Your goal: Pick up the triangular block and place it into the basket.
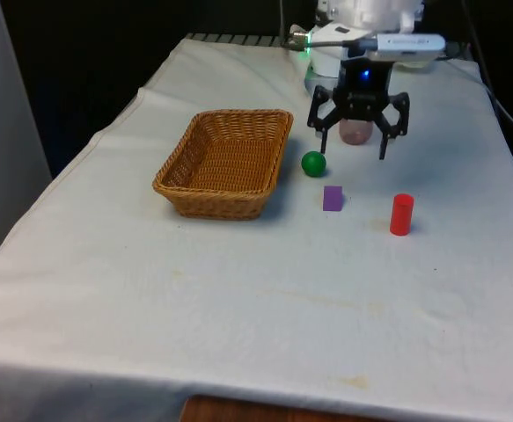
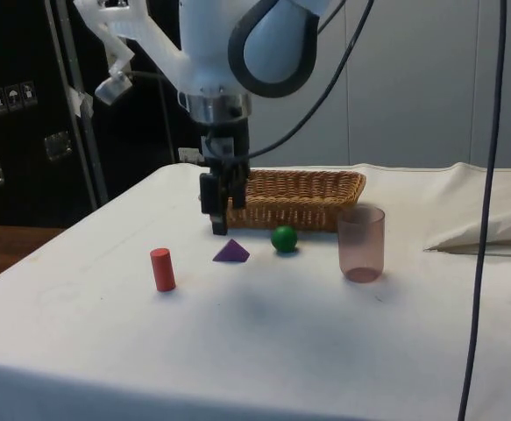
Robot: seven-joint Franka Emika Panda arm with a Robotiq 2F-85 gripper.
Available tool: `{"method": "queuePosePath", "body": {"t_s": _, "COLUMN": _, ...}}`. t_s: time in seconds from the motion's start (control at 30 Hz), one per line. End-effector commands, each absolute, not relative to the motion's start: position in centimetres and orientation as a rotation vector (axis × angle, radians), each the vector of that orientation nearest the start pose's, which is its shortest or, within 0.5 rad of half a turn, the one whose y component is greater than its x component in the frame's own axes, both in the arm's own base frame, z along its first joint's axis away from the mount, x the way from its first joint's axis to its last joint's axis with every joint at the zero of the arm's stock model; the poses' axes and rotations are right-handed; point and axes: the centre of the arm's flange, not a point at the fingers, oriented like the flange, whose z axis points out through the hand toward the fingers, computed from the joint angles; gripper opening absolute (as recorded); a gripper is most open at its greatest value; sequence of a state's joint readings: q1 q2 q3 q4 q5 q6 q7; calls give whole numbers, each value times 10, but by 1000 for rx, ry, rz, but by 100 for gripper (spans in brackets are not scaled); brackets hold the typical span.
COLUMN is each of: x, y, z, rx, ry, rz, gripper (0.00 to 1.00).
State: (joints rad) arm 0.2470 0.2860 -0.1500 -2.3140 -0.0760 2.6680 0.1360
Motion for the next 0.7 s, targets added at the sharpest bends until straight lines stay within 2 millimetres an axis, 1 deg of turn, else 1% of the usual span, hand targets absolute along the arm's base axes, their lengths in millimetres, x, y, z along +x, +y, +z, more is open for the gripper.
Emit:
{"method": "queuePosePath", "body": {"t_s": 0.0, "x": 530, "y": 51, "z": 227, "rx": -3205, "ry": -58, "rz": -141, "gripper": 100}}
{"method": "queuePosePath", "body": {"t_s": 0.17, "x": 530, "y": 49, "z": 223, "rx": -3208, "ry": -49, "rz": -142, "gripper": 100}}
{"method": "queuePosePath", "body": {"t_s": 0.3, "x": 532, "y": 43, "z": 218, "rx": -3211, "ry": -36, "rz": -139, "gripper": 100}}
{"method": "queuePosePath", "body": {"t_s": 0.33, "x": 531, "y": 45, "z": 221, "rx": -3215, "ry": -40, "rz": -127, "gripper": 100}}
{"method": "queuePosePath", "body": {"t_s": 0.5, "x": 534, "y": 35, "z": 206, "rx": -3212, "ry": -25, "rz": -150, "gripper": 100}}
{"method": "queuePosePath", "body": {"t_s": 0.67, "x": 537, "y": 30, "z": 201, "rx": -3214, "ry": -21, "rz": -161, "gripper": 100}}
